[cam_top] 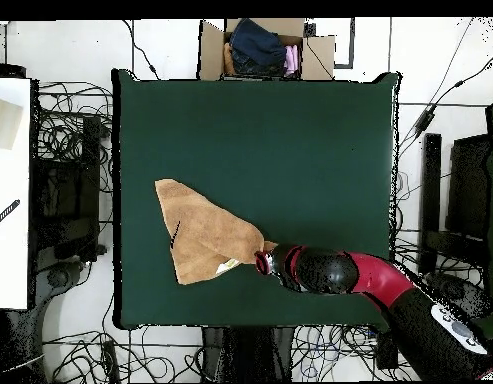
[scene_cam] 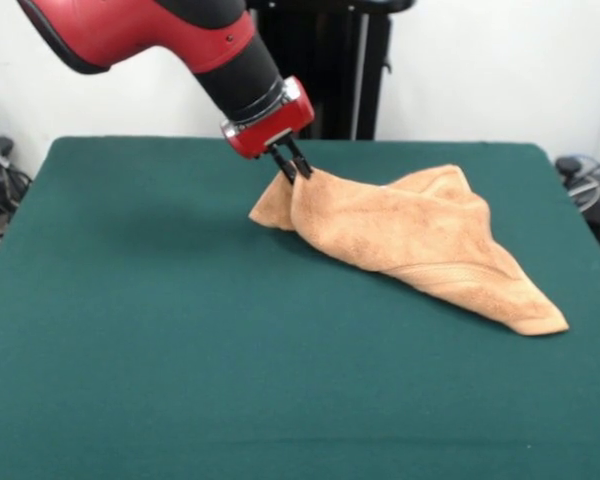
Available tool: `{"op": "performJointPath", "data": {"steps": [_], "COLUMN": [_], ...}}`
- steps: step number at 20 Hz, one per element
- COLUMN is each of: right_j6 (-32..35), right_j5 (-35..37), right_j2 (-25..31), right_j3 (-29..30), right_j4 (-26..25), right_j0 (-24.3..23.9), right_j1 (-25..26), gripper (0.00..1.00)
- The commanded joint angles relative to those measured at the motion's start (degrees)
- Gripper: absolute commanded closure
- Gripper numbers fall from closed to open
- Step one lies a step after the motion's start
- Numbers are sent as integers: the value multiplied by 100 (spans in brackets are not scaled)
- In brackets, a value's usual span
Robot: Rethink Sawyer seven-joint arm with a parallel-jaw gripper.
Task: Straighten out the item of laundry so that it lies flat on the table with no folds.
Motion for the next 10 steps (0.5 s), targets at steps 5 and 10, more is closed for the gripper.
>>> {"op": "performJointPath", "data": {"steps": [5, 10], "right_j6": [130, -108], "right_j5": [443, 793], "right_j2": [-282, -182], "right_j3": [-461, -630], "right_j4": [88, 219], "right_j0": [136, 60], "right_j1": [14, 33], "gripper": [100, 100]}}
